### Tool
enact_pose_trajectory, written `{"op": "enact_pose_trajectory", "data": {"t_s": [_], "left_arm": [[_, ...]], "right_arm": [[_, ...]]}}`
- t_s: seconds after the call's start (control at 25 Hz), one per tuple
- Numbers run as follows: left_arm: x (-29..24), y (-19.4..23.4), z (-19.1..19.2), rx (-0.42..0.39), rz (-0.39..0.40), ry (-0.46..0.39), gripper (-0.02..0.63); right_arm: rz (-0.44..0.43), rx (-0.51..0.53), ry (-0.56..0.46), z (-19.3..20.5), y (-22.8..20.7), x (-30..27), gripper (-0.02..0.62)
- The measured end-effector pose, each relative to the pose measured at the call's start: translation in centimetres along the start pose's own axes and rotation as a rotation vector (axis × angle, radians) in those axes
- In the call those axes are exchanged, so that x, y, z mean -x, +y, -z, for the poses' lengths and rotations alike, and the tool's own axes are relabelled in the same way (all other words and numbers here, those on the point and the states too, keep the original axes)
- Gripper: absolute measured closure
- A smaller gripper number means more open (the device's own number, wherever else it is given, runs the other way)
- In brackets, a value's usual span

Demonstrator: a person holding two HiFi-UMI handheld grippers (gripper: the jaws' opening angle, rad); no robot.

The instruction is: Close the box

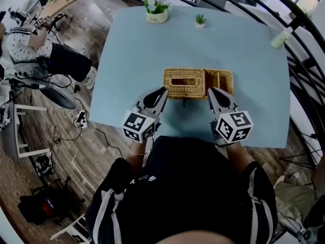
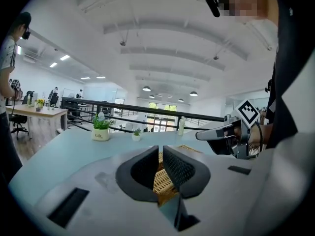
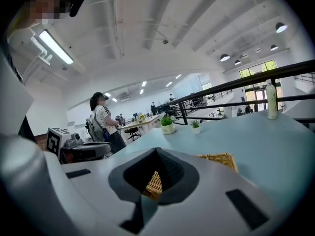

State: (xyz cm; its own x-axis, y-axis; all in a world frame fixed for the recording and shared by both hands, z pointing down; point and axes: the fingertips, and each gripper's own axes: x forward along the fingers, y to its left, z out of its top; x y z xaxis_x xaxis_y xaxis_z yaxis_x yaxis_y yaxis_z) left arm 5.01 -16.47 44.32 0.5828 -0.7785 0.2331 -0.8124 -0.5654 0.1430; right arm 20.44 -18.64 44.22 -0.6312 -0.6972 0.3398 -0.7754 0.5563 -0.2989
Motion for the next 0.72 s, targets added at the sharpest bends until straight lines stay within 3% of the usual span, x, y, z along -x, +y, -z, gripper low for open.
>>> {"op": "enact_pose_trajectory", "data": {"t_s": [0.72], "left_arm": [[0.04, 0.29, 0.34, 0.003, -0.015, 0.023, 0.572]], "right_arm": [[-0.01, -0.01, 0.003, -0.01, 0.22, -0.15, 0.595]]}}
